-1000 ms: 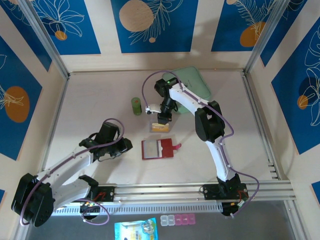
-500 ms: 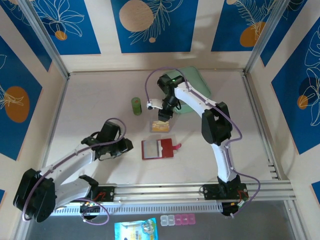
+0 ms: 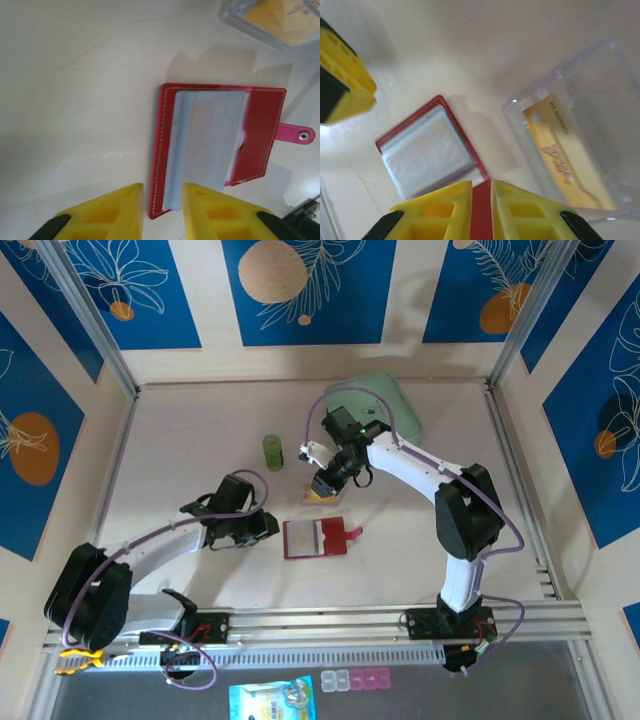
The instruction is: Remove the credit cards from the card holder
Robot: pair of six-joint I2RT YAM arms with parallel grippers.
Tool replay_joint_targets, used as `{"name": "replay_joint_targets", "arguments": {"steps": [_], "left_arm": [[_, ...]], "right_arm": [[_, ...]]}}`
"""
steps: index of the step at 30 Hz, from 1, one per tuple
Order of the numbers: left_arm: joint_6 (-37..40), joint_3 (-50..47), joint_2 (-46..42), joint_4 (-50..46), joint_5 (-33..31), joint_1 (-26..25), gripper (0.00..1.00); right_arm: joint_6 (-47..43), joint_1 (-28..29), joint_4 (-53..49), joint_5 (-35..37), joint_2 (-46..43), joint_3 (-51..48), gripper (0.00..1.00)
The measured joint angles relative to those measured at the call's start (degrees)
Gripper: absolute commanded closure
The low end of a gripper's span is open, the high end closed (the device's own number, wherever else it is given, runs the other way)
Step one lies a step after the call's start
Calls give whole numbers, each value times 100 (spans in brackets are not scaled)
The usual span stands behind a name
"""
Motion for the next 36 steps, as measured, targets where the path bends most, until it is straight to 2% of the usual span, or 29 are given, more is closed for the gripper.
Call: {"name": "replay_joint_targets", "arguments": {"steps": [8,14,19,27,31,36], "left_arm": [[0,216,623,385,166,-310,88],[11,439,1062,321,149,-555,92],[66,459,1128,186,28,-592,94],[133,459,1141,59,-131,-605,96],[151,459,1211,50,-153,-605,96],[155,457,1270,24,-170,-608,96]], "right_arm": [[2599,105,1537,-254,-723,-1696,81],[3965,273,2059,-251,-763,-2159,84],[4680,470,2199,-254,-763,-2205,84],[5405,579,2393,-341,-627,-2361,70],[5696,614,2621,-439,-557,-2566,59],[5901,715,2824,-538,-507,-2684,58]]}}
